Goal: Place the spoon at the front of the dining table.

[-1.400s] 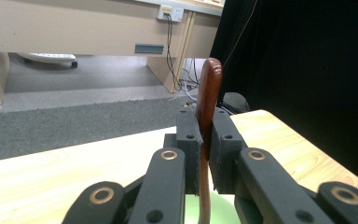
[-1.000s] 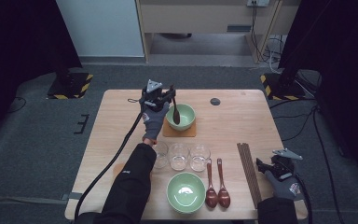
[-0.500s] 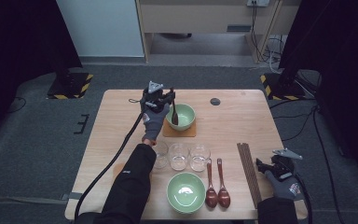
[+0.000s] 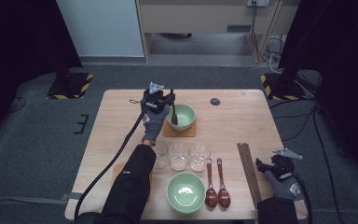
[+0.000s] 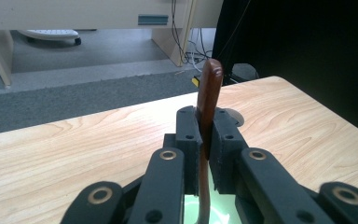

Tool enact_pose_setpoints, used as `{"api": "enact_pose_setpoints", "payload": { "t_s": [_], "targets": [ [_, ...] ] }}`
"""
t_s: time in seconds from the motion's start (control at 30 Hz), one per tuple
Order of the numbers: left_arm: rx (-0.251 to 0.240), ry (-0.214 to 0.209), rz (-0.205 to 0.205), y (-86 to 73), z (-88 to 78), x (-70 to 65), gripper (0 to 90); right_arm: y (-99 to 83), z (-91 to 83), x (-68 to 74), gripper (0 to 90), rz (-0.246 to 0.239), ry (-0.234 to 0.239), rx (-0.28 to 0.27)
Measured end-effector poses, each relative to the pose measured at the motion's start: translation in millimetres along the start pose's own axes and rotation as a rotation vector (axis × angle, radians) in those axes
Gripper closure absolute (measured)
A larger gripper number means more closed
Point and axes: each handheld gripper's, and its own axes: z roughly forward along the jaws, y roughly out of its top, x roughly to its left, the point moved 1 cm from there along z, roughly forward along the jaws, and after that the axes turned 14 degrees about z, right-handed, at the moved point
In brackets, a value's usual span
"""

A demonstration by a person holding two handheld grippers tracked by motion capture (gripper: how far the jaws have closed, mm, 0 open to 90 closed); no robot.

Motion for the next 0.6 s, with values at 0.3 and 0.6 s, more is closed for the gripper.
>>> {"api": "enact_pose_setpoints", "payload": {
  "t_s": [0.3,0.6],
  "targets": [
    [0.010,0.013,-0.013,-8.3,-3.6,7.3,81.3,0.3,0.2,-0.7,20.0,0.009,-0.008,-0.002],
    [0.043,0.026,0.029,-8.3,-7.1,7.1,78.8,0.3,0.2,-0.6,20.0,0.009,-0.009,-0.002]
  ]
}}
